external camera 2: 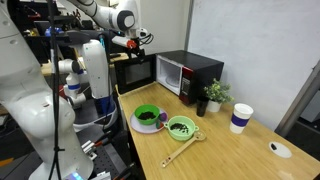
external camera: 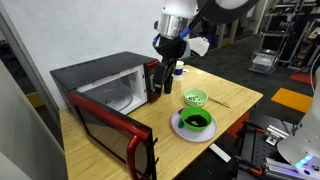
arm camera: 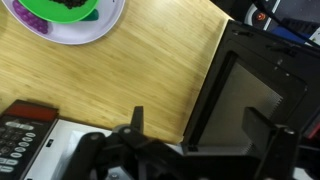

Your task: Close the microwave door

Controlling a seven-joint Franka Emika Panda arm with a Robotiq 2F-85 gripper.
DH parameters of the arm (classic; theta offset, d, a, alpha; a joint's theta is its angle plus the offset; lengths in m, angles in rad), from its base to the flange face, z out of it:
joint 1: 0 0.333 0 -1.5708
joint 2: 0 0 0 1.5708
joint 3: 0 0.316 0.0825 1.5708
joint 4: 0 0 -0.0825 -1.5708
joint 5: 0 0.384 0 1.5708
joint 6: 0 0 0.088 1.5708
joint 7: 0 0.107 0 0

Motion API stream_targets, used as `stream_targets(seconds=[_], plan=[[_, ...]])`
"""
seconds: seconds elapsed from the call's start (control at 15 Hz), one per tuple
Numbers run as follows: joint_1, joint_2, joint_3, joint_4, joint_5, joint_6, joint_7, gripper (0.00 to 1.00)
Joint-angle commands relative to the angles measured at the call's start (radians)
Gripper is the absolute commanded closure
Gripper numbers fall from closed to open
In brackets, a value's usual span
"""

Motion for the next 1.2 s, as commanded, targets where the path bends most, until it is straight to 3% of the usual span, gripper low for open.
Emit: stream_targets(seconds=[0.0, 0.6, 1.13], plan=[[0.013, 0.141, 0.025, 0.176, 0.005, -0.077, 0.022, 0.0], [0.099, 0.409, 0.052, 0.505, -0.044, -0.176, 0.112, 0.0], [0.177, 0.577, 0.028, 0.703, -0.084, -0.211, 0.184, 0.0]])
